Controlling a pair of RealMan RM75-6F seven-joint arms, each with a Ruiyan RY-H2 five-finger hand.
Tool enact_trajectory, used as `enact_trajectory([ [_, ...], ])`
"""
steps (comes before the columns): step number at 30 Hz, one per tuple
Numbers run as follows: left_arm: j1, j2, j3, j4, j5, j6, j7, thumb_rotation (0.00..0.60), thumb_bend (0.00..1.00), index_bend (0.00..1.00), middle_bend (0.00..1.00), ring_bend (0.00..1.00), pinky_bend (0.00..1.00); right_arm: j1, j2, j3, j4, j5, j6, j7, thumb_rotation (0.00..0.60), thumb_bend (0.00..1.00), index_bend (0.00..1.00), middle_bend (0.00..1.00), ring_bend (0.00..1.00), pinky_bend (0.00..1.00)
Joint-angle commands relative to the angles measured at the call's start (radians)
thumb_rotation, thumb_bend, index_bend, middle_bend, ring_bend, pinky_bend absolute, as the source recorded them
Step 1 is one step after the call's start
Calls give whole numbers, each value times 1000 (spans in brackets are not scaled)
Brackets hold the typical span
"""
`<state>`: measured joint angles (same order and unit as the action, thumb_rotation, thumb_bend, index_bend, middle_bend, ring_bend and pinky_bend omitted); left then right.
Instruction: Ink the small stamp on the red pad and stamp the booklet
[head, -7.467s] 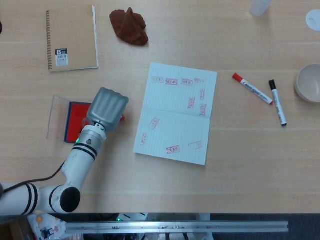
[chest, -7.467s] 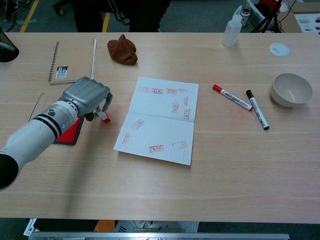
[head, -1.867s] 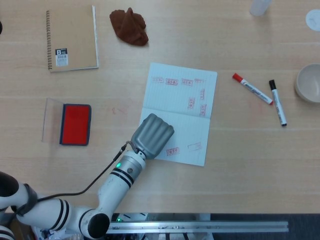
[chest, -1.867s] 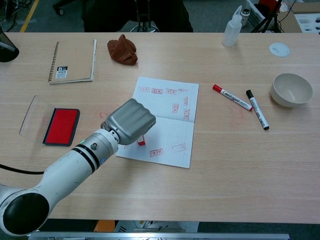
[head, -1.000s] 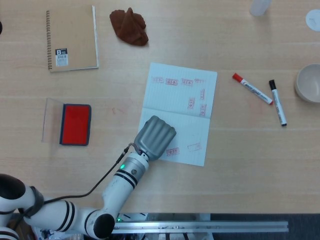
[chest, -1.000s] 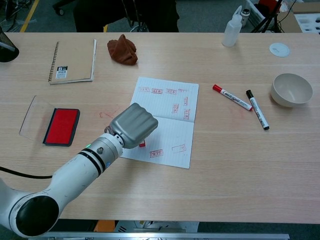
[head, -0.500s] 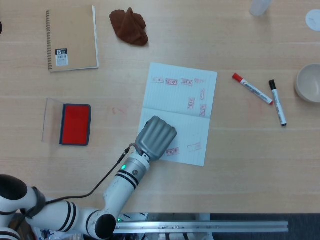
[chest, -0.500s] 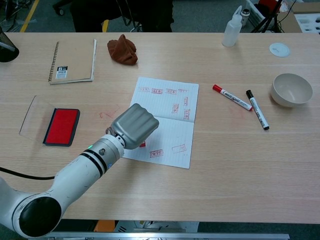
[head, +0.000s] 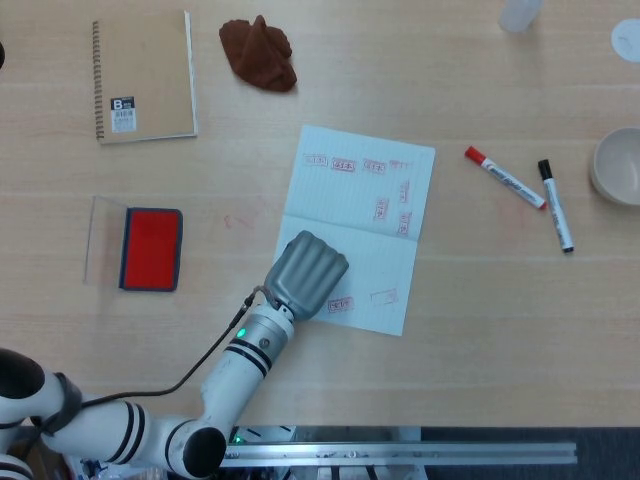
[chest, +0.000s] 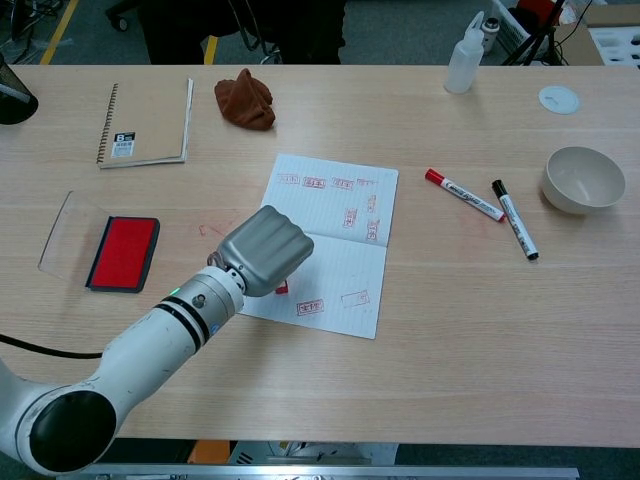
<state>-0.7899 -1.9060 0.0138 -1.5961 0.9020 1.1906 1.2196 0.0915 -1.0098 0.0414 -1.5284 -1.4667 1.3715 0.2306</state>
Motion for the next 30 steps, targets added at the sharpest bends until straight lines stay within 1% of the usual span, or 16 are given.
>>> enact_trajectory([
  [1,0,50,-13,-55,26,24,-7,600,295,587,1000,1000,1000,1,-1,1,0,0,0,1,600,154,339,397,285,357],
  [8,5,168,-26,-154,67,54,-30,600,294,587,1000,1000,1000,10,-7,4,-4,-6,-6,-4,600,154,339,397,285,357],
  [12,13,213,-25,-169,82,57,-59,600,294,587,1000,1000,1000,16,-8,5,-13,-11,-9,-12,600,154,339,397,285,357],
  [19,27,238,-9,-133,87,44,-94,600,294,582,1000,1000,1000,19,-7,6,-25,-14,-10,-24,600,154,339,397,285,356],
  [24,51,223,23,-41,79,22,-126,600,294,577,1000,1000,1000,17,-3,4,-35,-14,-7,-32,600,155,339,397,285,357],
  [30,72,213,31,31,70,1,-164,600,294,575,1000,1000,1000,14,0,3,-42,-10,-4,-38,600,154,339,397,285,356],
])
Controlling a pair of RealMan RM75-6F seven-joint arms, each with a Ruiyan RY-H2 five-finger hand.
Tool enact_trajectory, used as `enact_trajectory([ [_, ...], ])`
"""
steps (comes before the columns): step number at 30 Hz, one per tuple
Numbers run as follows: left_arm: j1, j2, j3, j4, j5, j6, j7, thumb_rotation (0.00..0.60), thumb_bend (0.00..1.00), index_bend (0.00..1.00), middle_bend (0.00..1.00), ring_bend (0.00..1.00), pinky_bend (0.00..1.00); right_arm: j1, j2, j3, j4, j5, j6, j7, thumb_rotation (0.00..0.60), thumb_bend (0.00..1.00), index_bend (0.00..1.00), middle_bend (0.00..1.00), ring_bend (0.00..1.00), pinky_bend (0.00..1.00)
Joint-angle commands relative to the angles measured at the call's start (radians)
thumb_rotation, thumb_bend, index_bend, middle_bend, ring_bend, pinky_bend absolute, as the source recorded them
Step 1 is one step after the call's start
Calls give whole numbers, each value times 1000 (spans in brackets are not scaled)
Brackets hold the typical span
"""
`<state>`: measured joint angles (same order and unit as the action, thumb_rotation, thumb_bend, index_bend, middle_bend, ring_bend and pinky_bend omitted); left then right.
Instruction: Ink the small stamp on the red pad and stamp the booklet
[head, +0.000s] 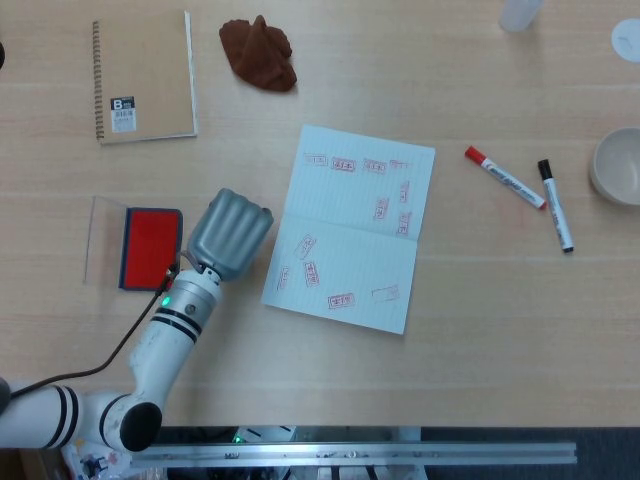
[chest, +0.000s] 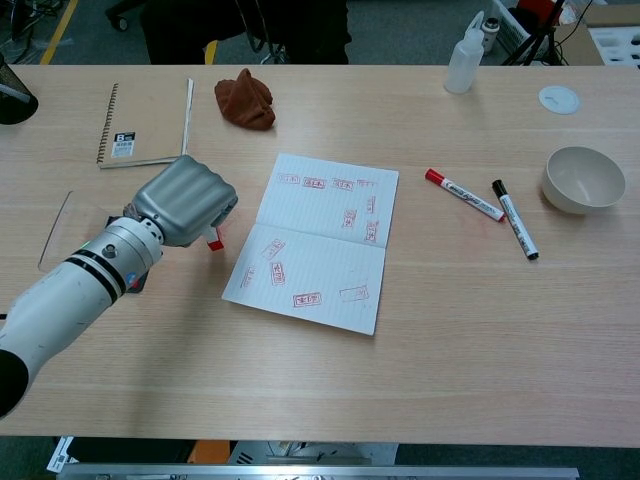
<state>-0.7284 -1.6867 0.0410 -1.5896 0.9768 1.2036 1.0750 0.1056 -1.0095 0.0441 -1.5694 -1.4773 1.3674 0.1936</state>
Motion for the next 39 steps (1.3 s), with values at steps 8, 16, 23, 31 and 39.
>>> enact_trajectory([
  [8,30,-20,-5,95,-18,-35,-57,600,294,563,1000,1000,1000,0,1,1,-6,4,1,-10,600,154,339,397,285,356],
  [16,39,-22,-20,119,-17,-37,-67,600,293,533,1000,1000,1000,-1,5,2,-14,7,2,-16,600,154,339,397,285,356],
  [23,45,-17,-26,115,-19,-38,-60,600,294,512,1000,1000,1000,-3,6,2,-18,6,5,-17,600,154,339,397,285,356],
  [31,53,-9,-29,107,-20,-35,-50,600,293,484,1000,1000,1000,-4,8,2,-21,3,9,-18,600,154,339,397,285,357],
  [39,58,9,-35,72,-34,-24,-27,600,294,397,1000,1000,1000,-5,12,3,-28,-1,15,-21,600,154,339,397,285,357],
])
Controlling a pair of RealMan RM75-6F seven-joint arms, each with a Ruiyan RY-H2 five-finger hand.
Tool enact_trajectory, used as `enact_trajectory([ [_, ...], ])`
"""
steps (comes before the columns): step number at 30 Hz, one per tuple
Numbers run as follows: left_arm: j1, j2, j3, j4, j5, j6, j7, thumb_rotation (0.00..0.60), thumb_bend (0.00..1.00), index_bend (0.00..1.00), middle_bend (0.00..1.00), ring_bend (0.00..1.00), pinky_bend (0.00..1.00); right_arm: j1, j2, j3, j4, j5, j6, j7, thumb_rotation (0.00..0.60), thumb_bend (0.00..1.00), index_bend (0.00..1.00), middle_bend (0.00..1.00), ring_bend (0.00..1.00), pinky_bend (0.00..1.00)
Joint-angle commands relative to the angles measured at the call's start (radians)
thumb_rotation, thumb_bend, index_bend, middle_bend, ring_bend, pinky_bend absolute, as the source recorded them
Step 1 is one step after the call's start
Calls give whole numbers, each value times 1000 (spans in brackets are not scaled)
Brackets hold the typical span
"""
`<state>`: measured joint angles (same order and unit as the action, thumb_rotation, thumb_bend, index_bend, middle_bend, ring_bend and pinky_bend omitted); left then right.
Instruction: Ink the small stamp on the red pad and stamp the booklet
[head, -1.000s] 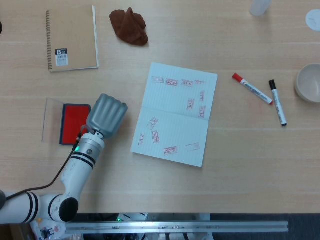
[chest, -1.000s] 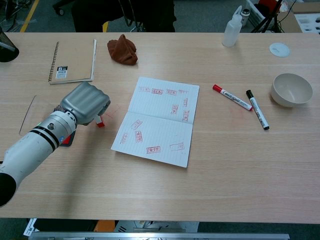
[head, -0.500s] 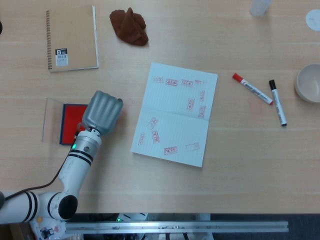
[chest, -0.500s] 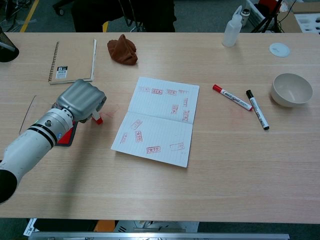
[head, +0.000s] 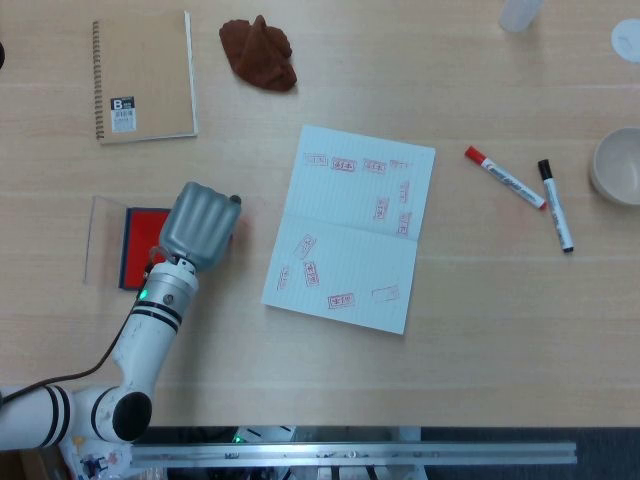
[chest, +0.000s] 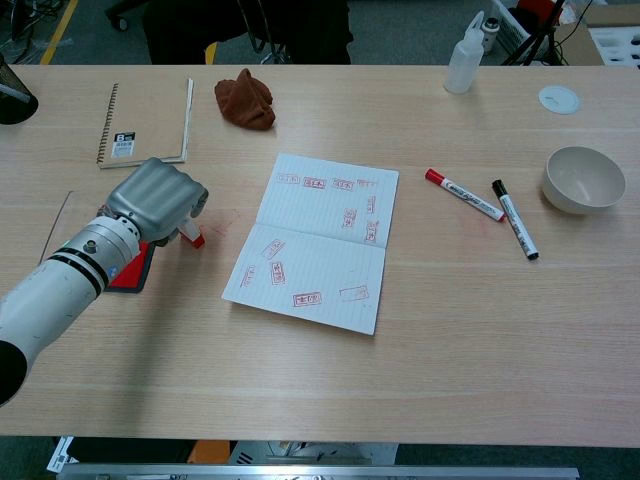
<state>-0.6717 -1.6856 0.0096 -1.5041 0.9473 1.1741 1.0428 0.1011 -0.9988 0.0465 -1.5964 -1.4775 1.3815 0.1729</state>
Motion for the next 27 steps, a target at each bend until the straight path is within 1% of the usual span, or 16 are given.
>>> enact_trajectory([
  [1,2,14,-6,-25,-7,8,9,600,294,379,999,1000,1000,-1,2,0,-2,-2,2,0,600,154,339,397,285,357],
  [4,5,44,-12,-78,-3,26,11,600,294,340,992,1000,1000,-1,4,1,-4,-3,6,1,600,153,339,397,285,356],
  [8,18,116,-30,-181,8,47,-36,600,294,320,965,993,1000,-3,7,5,-3,-1,11,7,600,154,339,397,285,357],
  [12,35,212,-61,-277,0,44,-130,600,294,293,851,891,1000,2,14,7,-5,5,0,9,600,154,339,397,285,357],
  [15,59,281,-87,-325,5,48,-235,600,294,277,780,819,1000,10,19,6,-9,8,-18,13,600,154,339,397,285,356],
  [16,72,306,-95,-337,14,49,-286,600,294,277,754,789,1000,13,21,6,-11,9,-23,12,600,155,339,397,285,356],
  [18,94,342,-102,-344,30,48,-366,600,293,277,706,736,1000,17,22,6,-14,10,-31,3,600,155,339,397,285,357],
  [21,138,381,-101,-320,83,70,-491,600,294,276,627,649,997,26,22,2,-19,2,-45,-19,600,155,339,397,285,356],
  [23,173,391,-94,-288,128,98,-572,600,294,276,580,590,955,32,20,0,-23,-5,-49,-23,600,155,339,397,285,355],
  [25,208,398,-81,-252,176,130,-644,600,293,276,555,562,911,36,19,0,-27,-10,-52,-23,600,155,339,397,284,355],
  [27,238,406,-69,-223,207,157,-688,600,291,280,540,549,884,38,19,-1,-31,-11,-53,-27,600,155,339,397,284,355],
])
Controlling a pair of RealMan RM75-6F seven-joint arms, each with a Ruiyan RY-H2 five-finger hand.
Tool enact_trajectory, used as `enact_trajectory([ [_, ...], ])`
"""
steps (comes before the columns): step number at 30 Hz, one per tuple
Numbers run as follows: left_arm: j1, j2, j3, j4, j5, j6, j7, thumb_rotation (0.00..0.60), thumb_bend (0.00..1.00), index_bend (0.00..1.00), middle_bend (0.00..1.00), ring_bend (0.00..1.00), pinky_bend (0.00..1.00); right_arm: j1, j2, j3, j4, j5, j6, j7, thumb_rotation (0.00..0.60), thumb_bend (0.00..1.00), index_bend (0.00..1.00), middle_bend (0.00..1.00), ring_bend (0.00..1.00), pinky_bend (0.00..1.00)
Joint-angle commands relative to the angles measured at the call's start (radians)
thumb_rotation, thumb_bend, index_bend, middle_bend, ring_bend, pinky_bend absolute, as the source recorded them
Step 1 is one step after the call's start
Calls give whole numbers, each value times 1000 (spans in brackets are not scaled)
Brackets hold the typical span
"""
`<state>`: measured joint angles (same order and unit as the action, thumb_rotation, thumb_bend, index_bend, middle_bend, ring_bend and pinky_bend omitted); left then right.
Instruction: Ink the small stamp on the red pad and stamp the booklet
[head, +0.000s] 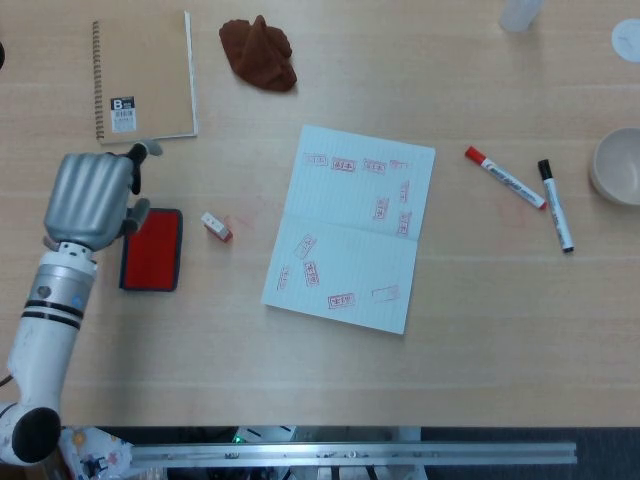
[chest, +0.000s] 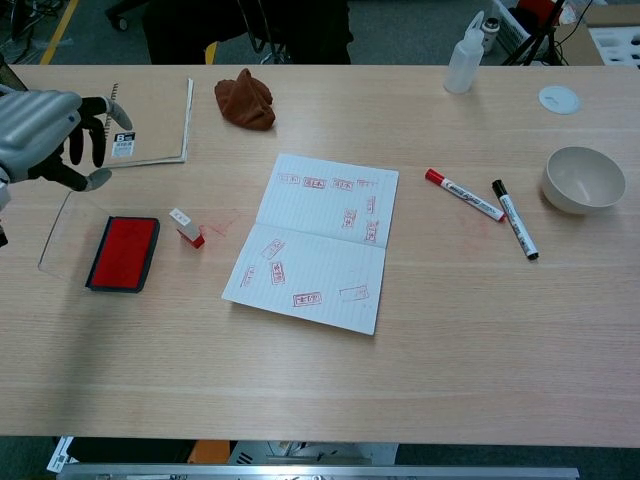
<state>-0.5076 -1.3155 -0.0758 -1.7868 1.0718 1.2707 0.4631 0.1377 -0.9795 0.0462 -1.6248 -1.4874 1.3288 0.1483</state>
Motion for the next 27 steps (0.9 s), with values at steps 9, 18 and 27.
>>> enact_trajectory([
  [9,221,78,82,139,196,187,-276,600,286,325,540,544,862,-6,2,-5,-21,-12,21,-8,600,155,339,397,284,355],
  [18,329,121,113,127,255,275,-328,600,281,358,541,543,855,-12,-1,-14,-27,-37,42,-18,600,155,339,397,285,355],
  [27,385,138,122,109,297,304,-339,600,281,358,542,544,852,-19,-11,-22,-27,-73,74,-29,600,154,339,397,285,355],
])
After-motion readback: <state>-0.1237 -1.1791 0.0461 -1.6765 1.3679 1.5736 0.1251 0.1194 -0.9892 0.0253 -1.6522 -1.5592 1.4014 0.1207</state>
